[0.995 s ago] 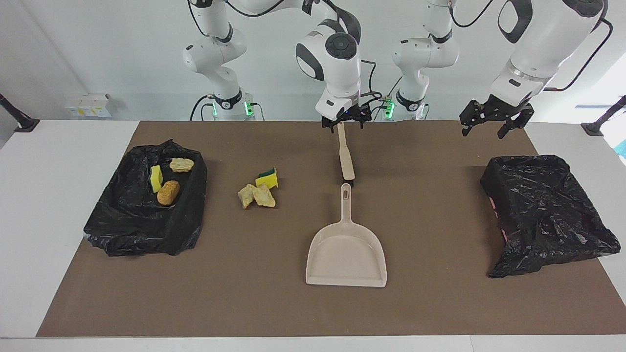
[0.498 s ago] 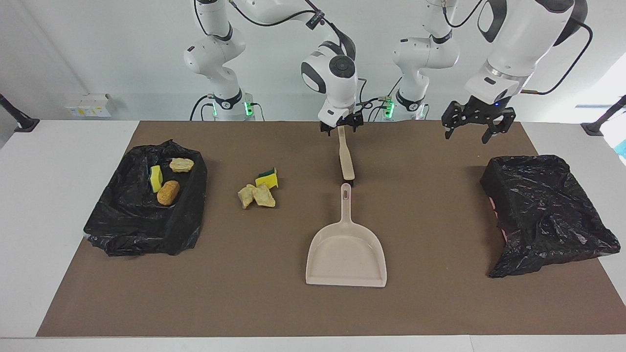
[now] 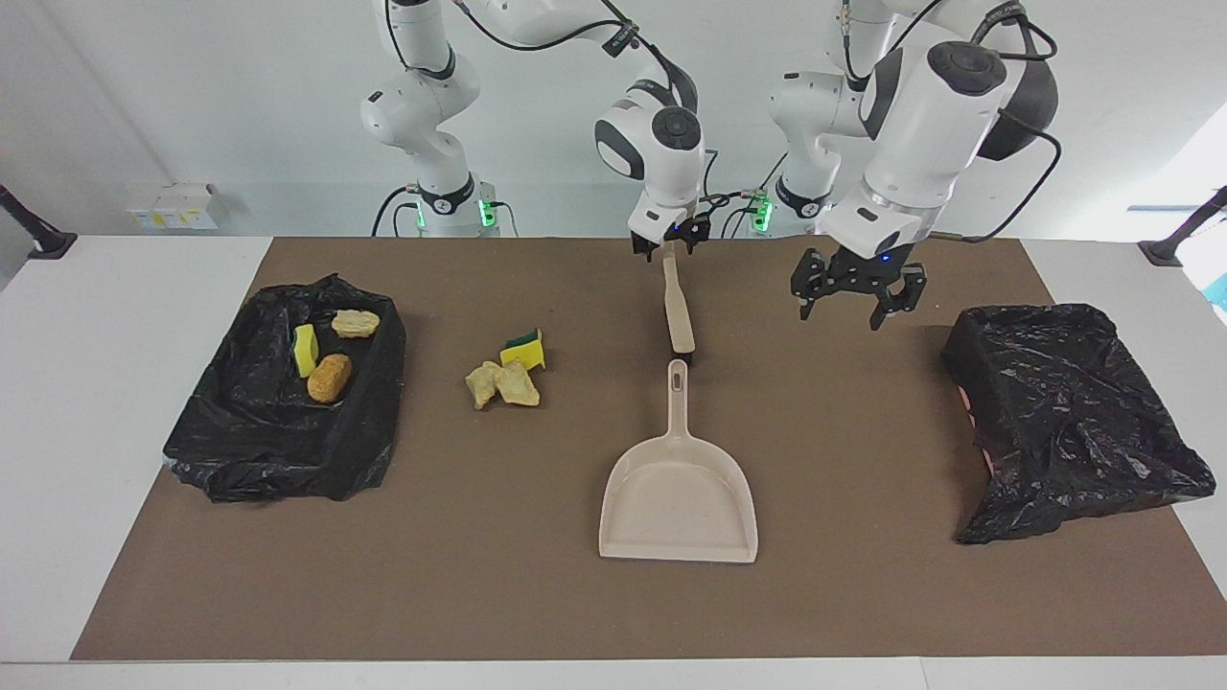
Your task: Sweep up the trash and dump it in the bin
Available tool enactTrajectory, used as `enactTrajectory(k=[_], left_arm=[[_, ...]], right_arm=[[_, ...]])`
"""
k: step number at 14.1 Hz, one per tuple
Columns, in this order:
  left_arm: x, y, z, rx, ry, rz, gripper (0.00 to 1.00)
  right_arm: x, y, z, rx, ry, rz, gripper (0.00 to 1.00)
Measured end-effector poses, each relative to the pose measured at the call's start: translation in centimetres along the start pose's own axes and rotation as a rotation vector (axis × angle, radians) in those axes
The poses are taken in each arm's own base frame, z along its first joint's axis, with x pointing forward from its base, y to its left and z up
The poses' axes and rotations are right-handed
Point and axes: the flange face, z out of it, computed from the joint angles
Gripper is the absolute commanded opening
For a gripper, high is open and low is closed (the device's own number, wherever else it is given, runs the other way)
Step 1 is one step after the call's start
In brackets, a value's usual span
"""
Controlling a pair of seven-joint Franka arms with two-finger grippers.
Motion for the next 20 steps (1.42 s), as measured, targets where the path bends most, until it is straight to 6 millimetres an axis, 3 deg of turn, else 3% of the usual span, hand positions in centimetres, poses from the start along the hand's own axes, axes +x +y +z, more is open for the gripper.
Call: enactTrajectory(k=[4,8,10,12,16,20], left_arm=[[1.5,3.6,3.3,-0.015,0.037,-0.006,1.00],[3.2,8.1,9.9,-0.023,0.008,-0.027,1.00],[3.6,10.7,12.5,-0.030,0.014,-0.006,1.00],[3.4,12.8,14.0,-0.037,0.020,0.014,1.00],[2.9,14.6,15.9,-0.035,0.001,0.040,1.00],[2.2,16.4,18.0,-0.029,-0.032,0.068,0.97]], right_arm=[[0.4,0.4,0.3,0.014,0.022,0.009,0.00],[1.4,1.6,-0.3,0.007,0.008,0.038,0.00],[1.6,3.2,-2.3,-0.012,-0.030,0.064,0.00],[1.2,6.0,-6.0,-0.033,-0.075,0.090,0.00],[0.9,13.7,-13.0,-0.063,-0.115,0.123,0.00],[2.7,20.5,-15.3,-0.194,-0.051,0.169,0.00]])
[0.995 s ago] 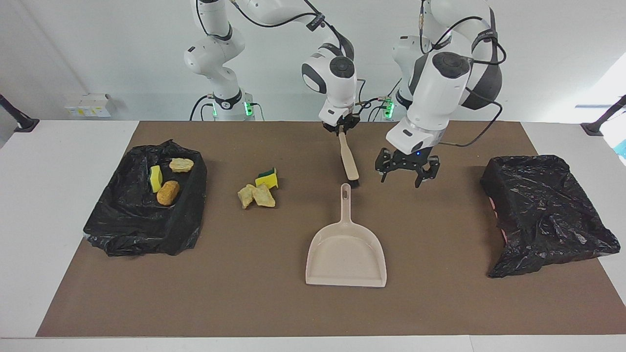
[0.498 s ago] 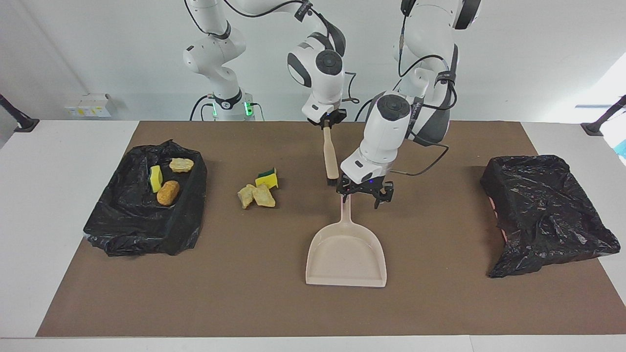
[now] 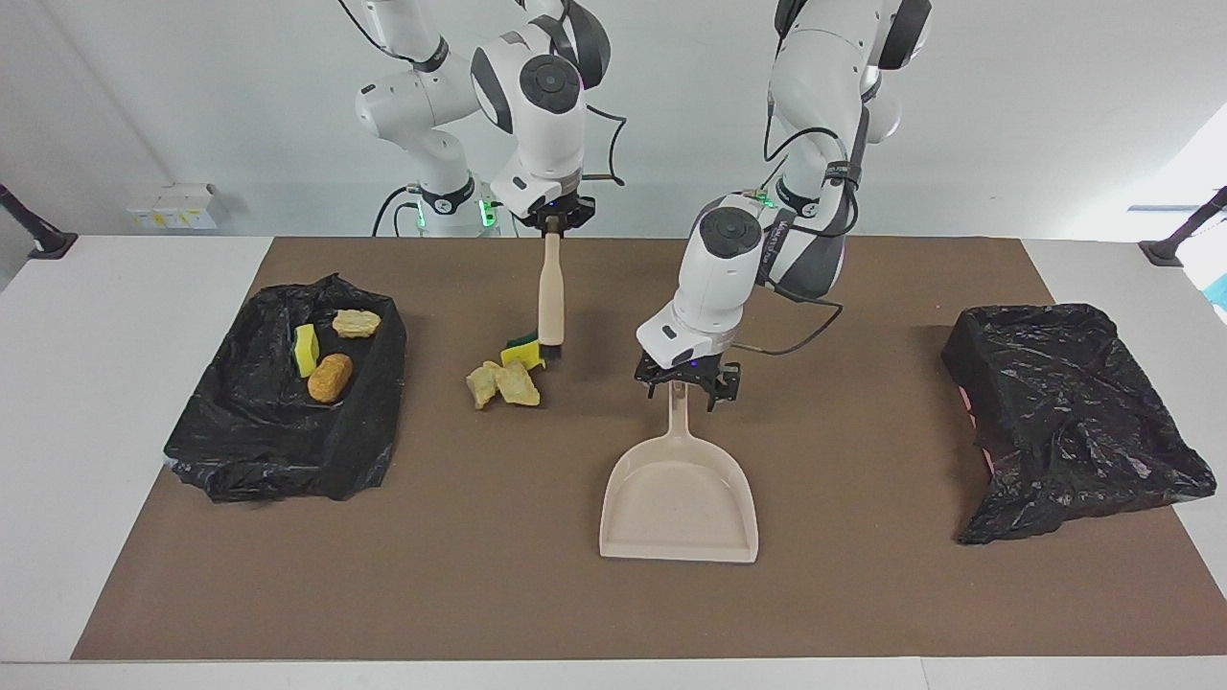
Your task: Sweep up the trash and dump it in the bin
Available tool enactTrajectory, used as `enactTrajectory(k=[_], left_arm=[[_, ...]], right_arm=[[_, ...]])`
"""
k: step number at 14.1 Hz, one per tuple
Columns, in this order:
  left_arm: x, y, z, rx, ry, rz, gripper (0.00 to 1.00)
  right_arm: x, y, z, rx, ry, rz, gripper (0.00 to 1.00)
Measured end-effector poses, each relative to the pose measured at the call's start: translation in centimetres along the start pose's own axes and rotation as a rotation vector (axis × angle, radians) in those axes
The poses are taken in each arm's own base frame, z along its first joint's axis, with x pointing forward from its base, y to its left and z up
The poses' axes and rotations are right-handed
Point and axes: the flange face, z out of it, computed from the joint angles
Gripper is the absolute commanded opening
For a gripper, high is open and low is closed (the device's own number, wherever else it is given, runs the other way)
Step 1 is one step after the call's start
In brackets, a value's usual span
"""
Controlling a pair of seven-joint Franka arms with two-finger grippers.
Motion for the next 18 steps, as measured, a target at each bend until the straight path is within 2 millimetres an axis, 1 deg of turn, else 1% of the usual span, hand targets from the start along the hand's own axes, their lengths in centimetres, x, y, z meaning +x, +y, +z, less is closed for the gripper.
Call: enactTrajectory(k=[1,2,3,4,5,6,7,9,11,14,16,18], left_arm=[[-0.1,0.1,0.3,0.001,-0.005,0.001,0.95],[-0.3,0.1,0.6,0.004,-0.012,0.003,0.89],[-0.4,0.1,0.8,0.005,-0.017,0.003,0.69],[-0.5,0.1,0.9,0.007,-0.024,0.003,0.44],[-0.7,0.1,1.0,0.010,-0.034,0.003,0.29],[-0.7,0.1,1.1,0.012,-0.040,0.004,0.19],[-0.8,0.0,1.1,0.012,-0.042,0.004,0.00],[-0.7,0.0,1.1,0.014,-0.042,0.003,0.00],[-0.7,-0.1,1.0,0.014,-0.040,0.004,0.00],[-0.4,-0.9,0.3,0.024,-0.036,0.009,0.00],[-0.3,-2.0,-1.4,0.035,-0.042,0.062,0.00],[-0.6,-3.7,-3.6,0.041,-0.073,0.154,0.00]], right_arm=[[0.8,1.4,0.2,-0.032,0.016,-0.015,0.00],[1.8,3.0,0.5,-0.050,0.024,-0.045,0.00],[3.0,4.9,0.9,-0.062,0.034,-0.082,0.00],[3.9,6.8,1.6,-0.078,0.039,-0.109,0.00],[4.7,8.6,2.5,-0.094,0.038,-0.127,0.00],[5.4,10.0,3.7,-0.105,0.038,-0.139,0.00],[5.7,10.8,5.1,-0.116,0.039,-0.149,0.00],[5.7,11.1,8.1,-0.134,0.037,-0.164,0.00],[5.6,10.7,9.6,-0.143,0.021,-0.180,0.00],[5.3,10.0,10.3,-0.126,0.004,-0.185,0.00],[5.0,9.0,10.6,-0.053,-0.022,-0.167,0.00],[4.7,8.1,10.6,0.020,-0.040,-0.145,0.00]])
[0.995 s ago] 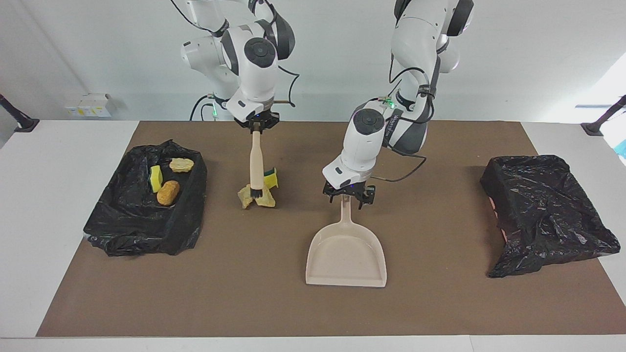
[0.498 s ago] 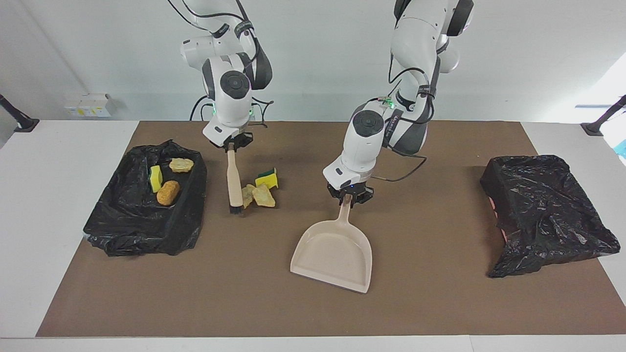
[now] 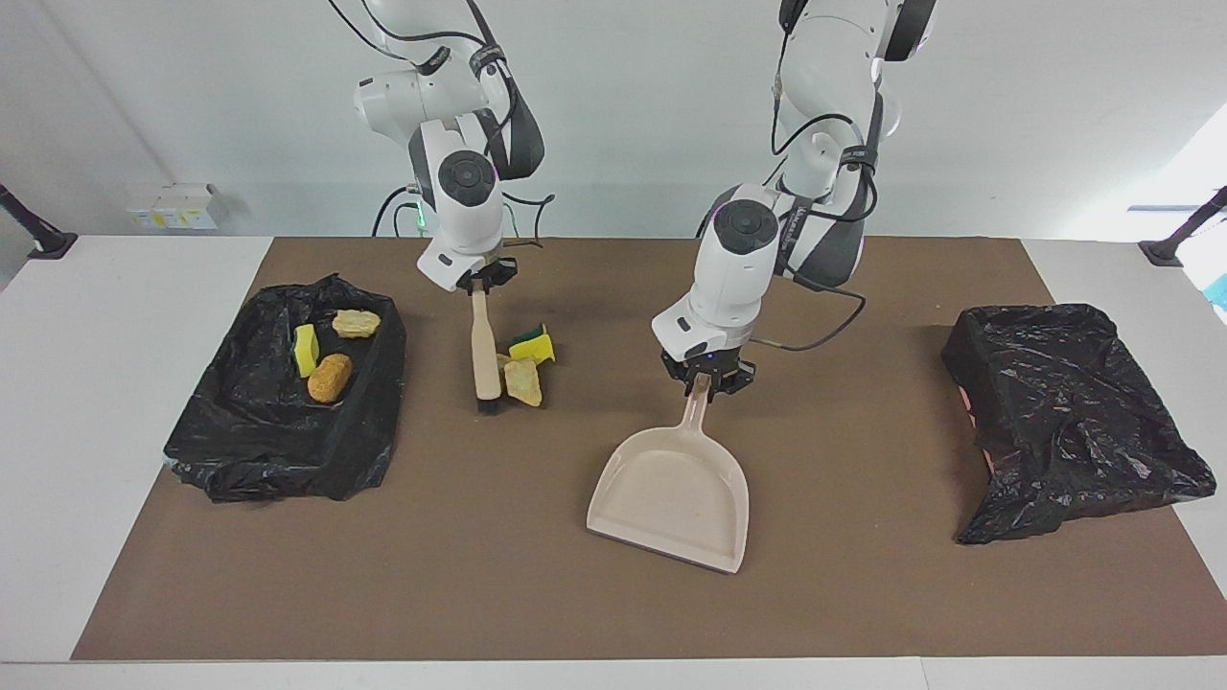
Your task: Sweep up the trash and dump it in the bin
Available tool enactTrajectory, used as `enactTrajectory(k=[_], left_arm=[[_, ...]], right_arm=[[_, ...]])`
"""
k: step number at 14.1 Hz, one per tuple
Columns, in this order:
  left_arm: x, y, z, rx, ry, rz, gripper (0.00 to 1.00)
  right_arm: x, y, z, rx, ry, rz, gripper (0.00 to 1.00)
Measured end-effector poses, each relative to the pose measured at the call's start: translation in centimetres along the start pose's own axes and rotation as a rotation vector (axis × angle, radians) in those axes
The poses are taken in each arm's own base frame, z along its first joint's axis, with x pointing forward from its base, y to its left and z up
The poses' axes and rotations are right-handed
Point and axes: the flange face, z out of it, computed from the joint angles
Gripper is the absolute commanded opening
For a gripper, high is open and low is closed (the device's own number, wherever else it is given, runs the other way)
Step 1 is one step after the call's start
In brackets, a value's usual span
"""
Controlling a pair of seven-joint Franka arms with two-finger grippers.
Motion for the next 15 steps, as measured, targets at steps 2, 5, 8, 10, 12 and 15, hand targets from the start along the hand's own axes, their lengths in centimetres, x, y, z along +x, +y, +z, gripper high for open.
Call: enactTrajectory(k=[2,5,8,10,12,15], left_arm=[[-1.1,-1.9,-1.5,0.001,-0.054,0.108,0.00],[-2.9,-4.1,-2.9,-0.018,-0.150,0.304,0.00],[-4.0,-6.0,-3.4,-0.023,-0.216,0.510,0.00],[-4.6,-6.5,-3.1,-0.018,-0.250,0.660,0.00],[-5.3,-6.8,-2.6,-0.007,-0.277,0.769,0.00],[-6.6,-6.6,-1.7,0.034,-0.256,0.892,0.00]], right_arm=[[0.0,-0.9,-0.4,0.014,0.006,-0.003,0.00],[0.0,-1.0,-2.6,-0.008,0.024,0.008,0.00],[-0.8,2.6,-5.7,-0.124,0.049,0.035,0.00],[-2.0,3.3,-5.8,-0.166,0.044,0.034,0.00],[-3.2,3.5,-4.7,-0.174,0.028,0.041,0.00],[-4.0,3.0,-2.6,-0.148,-0.007,0.099,0.00]])
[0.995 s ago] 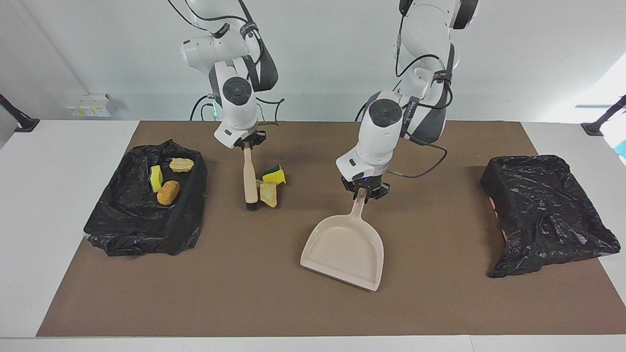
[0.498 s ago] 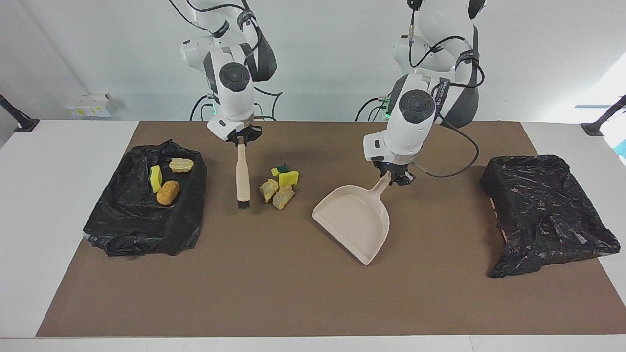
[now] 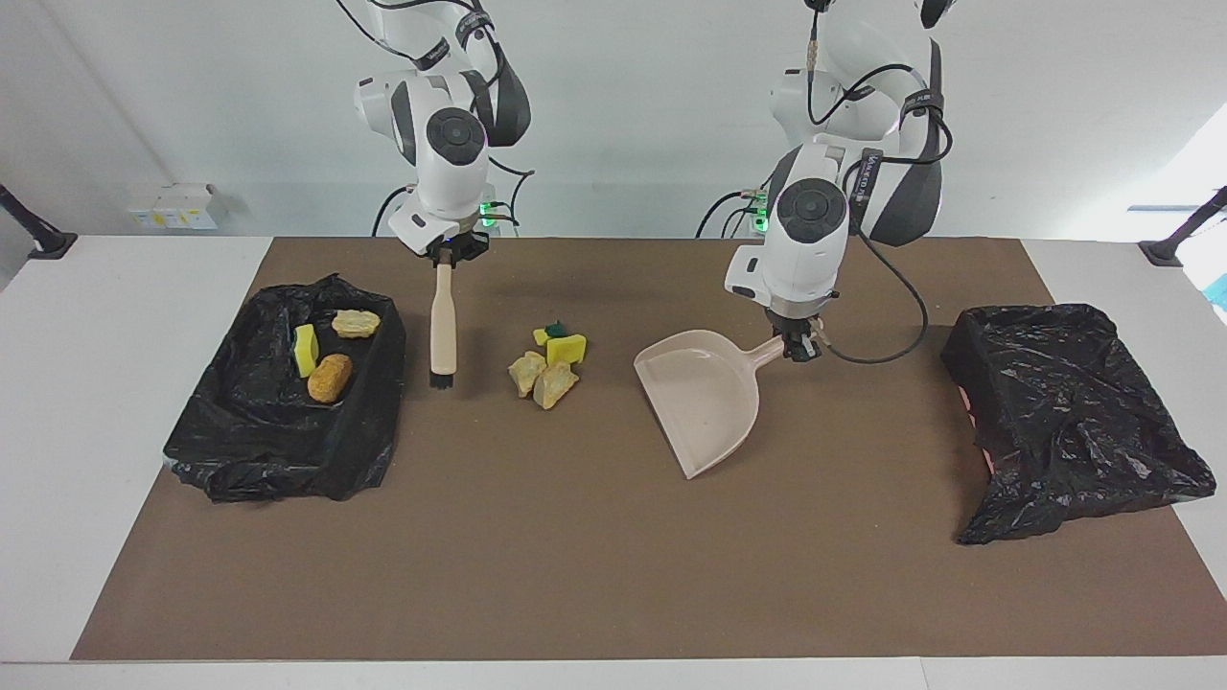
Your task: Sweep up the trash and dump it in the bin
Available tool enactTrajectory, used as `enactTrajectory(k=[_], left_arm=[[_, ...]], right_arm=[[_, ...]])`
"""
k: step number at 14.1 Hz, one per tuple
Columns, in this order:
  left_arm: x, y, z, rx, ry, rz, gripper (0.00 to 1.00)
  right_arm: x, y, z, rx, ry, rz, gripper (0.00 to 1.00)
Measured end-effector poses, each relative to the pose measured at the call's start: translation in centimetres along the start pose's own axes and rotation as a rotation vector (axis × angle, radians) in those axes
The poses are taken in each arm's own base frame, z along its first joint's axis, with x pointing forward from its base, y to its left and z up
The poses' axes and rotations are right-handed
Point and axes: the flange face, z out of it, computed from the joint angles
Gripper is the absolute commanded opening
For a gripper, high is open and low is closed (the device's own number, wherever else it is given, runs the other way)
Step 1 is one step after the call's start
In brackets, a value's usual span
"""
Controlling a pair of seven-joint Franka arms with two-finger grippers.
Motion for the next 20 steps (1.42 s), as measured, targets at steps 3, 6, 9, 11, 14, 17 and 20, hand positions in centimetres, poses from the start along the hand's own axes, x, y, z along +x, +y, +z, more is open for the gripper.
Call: enactTrajectory(k=[3,6,9,11,14,17,20], left_arm=[[0.2,2.0,1.5,0.070,0.037,0.121,0.00],[0.7,4.1,2.6,0.101,0.056,0.183,0.00],[1.8,6.3,3.9,0.128,0.075,0.229,0.00],[2.2,7.5,4.4,0.132,0.078,0.233,0.00],[2.8,8.9,4.4,0.139,0.082,0.236,0.00],[3.2,10.6,5.0,0.136,0.078,0.230,0.00],[4.1,11.9,6.7,0.166,0.123,0.183,0.00]], right_arm=[[-0.1,-2.2,1.2,0.070,0.014,0.023,0.00],[0.3,-5.3,2.4,0.136,0.030,0.018,0.00],[1.3,-7.6,3.4,0.212,0.027,0.022,0.00],[1.7,-8.6,3.0,0.272,0.017,0.038,0.00],[2.2,-10.9,1.4,0.437,-0.007,0.048,0.00],[1.9,-14.4,-0.1,0.532,-0.033,0.033,0.00],[1.1,-17.0,-1.8,0.591,-0.044,0.016,0.00]])
